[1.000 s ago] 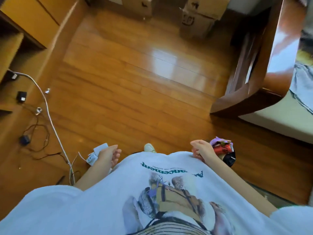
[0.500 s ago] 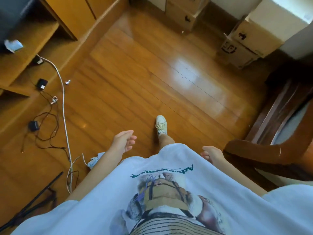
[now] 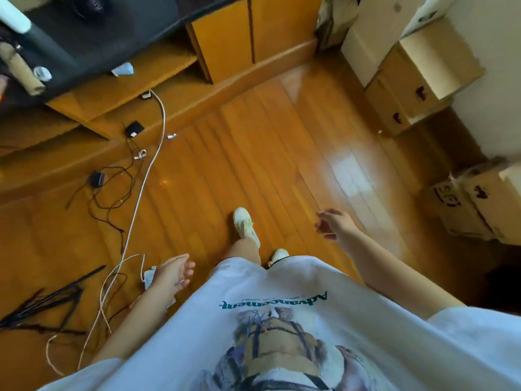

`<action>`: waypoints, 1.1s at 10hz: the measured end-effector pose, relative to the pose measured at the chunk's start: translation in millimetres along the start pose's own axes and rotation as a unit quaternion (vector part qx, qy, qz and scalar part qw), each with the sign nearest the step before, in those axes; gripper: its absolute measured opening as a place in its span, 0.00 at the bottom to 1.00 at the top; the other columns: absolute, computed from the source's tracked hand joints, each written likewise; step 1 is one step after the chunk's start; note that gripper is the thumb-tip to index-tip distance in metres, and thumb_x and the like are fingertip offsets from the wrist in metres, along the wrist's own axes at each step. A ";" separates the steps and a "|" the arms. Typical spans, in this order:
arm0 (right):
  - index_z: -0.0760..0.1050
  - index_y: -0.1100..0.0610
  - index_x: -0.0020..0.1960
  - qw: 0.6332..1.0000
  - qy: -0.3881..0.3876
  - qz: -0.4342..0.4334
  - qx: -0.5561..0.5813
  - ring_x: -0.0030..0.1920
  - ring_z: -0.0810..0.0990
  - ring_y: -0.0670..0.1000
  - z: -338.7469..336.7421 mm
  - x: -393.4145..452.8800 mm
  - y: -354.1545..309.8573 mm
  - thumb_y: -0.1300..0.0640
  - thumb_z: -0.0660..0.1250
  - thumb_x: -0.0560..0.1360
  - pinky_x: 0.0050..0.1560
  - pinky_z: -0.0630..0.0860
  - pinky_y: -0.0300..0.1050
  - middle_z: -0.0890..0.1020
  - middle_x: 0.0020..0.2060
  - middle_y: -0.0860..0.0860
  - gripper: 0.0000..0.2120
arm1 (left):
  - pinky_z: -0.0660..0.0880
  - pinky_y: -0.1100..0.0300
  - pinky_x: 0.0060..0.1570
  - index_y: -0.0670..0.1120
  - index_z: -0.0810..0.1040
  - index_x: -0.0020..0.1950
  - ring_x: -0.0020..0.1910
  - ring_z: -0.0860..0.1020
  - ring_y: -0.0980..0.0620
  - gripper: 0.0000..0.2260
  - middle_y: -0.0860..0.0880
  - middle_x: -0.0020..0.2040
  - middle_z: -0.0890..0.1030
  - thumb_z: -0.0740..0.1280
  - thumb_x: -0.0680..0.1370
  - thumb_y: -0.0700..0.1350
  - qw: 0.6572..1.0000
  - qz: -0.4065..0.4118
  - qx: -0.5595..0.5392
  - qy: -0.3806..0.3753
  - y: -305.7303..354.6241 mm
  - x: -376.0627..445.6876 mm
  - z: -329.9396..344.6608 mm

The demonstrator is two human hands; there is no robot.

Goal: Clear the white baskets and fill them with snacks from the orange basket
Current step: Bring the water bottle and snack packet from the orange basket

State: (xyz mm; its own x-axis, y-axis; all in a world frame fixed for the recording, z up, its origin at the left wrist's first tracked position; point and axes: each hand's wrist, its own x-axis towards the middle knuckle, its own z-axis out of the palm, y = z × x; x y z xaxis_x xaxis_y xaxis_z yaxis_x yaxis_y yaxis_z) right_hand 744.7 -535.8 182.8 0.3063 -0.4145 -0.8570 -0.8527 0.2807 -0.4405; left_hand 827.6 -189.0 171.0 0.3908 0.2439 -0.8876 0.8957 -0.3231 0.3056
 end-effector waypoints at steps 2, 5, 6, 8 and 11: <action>0.71 0.53 0.42 0.999 -0.028 -0.015 -0.026 0.28 0.75 0.47 25.9 46.6 -95.5 0.58 0.61 0.77 0.34 0.68 0.38 0.77 0.31 0.52 0.05 | 0.69 0.60 0.38 0.41 0.73 0.64 0.39 0.74 0.52 0.16 0.39 0.62 0.77 0.61 0.79 0.46 0.998 -0.054 -0.039 0.001 58.0 45.3 -8.0; 0.72 0.60 0.49 0.998 0.032 0.036 0.037 0.25 0.76 0.50 30.6 93.4 -199.7 0.62 0.61 0.77 0.32 0.69 0.41 0.75 0.31 0.56 0.03 | 0.69 0.66 0.26 0.41 0.74 0.62 0.24 0.76 0.60 0.13 0.52 0.31 0.79 0.61 0.79 0.42 0.999 0.031 0.030 -0.027 296.9 80.8 14.9; 0.72 0.60 0.51 0.995 0.057 0.065 0.044 0.17 0.74 0.44 25.5 108.5 -224.9 0.63 0.60 0.77 0.30 0.70 0.40 0.75 0.31 0.56 0.04 | 0.70 0.63 0.36 0.44 0.76 0.61 0.36 0.74 0.55 0.11 0.49 0.40 0.78 0.61 0.80 0.43 0.994 0.082 0.041 -0.057 368.3 80.4 37.9; 0.73 0.64 0.57 0.989 0.084 0.107 0.057 0.23 0.76 0.50 23.6 156.9 -289.6 0.63 0.61 0.77 0.33 0.69 0.45 0.76 0.32 0.56 0.10 | 0.70 0.64 0.38 0.46 0.77 0.55 0.37 0.75 0.55 0.08 0.49 0.40 0.79 0.60 0.80 0.41 0.988 0.126 0.022 -0.092 469.2 93.2 82.8; 0.73 0.61 0.56 0.995 0.038 0.075 0.052 0.26 0.76 0.51 37.0 251.5 -490.7 0.62 0.60 0.77 0.31 0.71 0.42 0.75 0.32 0.56 0.09 | 0.69 0.62 0.36 0.43 0.75 0.61 0.36 0.74 0.54 0.12 0.50 0.39 0.77 0.59 0.80 0.43 0.998 0.036 -0.050 -0.028 574.8 129.6 101.1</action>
State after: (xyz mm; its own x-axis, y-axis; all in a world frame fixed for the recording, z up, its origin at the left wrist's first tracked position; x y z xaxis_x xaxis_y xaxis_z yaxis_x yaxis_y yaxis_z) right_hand 1255.9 -745.7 173.5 0.1436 -0.4241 -0.8942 -0.8363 0.4311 -0.3387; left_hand 1371.6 -435.5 196.8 0.4445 0.1717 -0.8792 0.8839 -0.2435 0.3993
